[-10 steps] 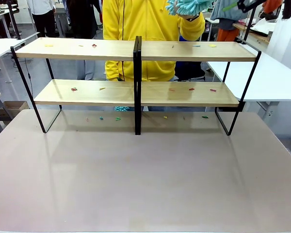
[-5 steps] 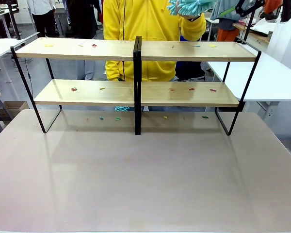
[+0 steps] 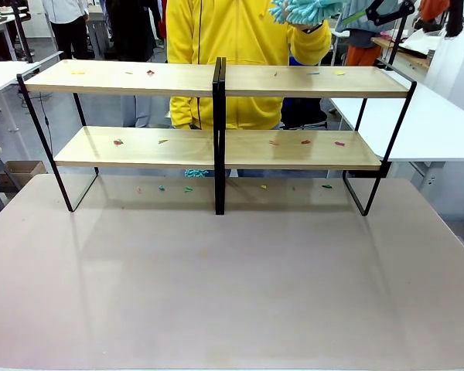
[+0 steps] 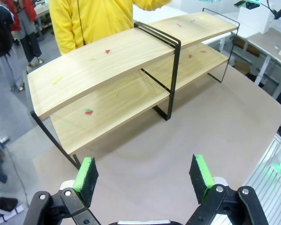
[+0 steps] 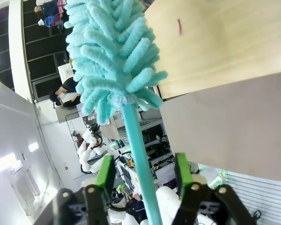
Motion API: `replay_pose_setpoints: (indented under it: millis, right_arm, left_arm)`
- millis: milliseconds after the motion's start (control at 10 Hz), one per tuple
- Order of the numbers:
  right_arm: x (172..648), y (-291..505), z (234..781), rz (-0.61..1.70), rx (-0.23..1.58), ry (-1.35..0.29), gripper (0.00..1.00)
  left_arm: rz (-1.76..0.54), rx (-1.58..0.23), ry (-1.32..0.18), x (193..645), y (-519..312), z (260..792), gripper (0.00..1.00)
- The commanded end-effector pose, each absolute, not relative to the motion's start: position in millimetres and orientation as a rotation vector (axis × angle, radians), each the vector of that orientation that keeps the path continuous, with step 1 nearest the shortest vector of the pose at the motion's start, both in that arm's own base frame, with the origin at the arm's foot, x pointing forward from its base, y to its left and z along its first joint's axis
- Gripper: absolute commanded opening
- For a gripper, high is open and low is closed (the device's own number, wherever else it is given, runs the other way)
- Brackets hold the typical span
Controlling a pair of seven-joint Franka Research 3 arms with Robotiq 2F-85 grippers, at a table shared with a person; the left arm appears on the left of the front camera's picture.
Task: Clean the shelves.
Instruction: Pick up the Duster when the human hands it over.
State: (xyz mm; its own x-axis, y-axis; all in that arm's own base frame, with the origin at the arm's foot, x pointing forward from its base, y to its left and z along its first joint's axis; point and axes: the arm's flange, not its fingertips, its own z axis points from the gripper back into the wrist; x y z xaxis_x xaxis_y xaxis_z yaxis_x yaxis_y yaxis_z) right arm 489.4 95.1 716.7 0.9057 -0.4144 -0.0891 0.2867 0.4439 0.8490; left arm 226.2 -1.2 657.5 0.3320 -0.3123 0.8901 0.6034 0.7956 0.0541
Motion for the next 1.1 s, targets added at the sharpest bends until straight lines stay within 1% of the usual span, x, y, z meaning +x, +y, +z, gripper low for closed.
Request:
replay_pose_setpoints:
  millis: [0,100,300,800,900,1000]
  right_arm:
    - [493.3,96.9,720.7,-0.440,1.024,-0.122,0.00]
    - [494.2,97.2,720.5,-0.443,1.023,-0.118,0.18]
    - [494.1,96.1,719.7,-0.447,1.021,-0.123,0.00]
    - [491.8,87.6,716.5,-0.451,1.043,-0.108,0.00]
    - [487.3,79.8,722.4,-0.418,1.049,-0.101,0.00]
    - [469.2,56.8,740.7,-0.318,1.040,-0.134,0.00]
  left_arm:
    - [-0.625,-0.317,-1.082,225.6,-1.0,657.9,1.00]
    - [-0.625,-0.317,-1.082,225.6,-1.0,657.9,1.00]
    - [-0.625,-0.317,-1.082,225.6,-1.0,657.9,1.00]
    - [-0.625,-0.317,-1.082,225.6,-1.0,657.9,1.00]
    - [-0.625,-0.317,-1.082,225.6,-1.0,657.9,1.00]
    - [-0.625,-0.317,-1.082,225.6,-1.0,657.9,1.00]
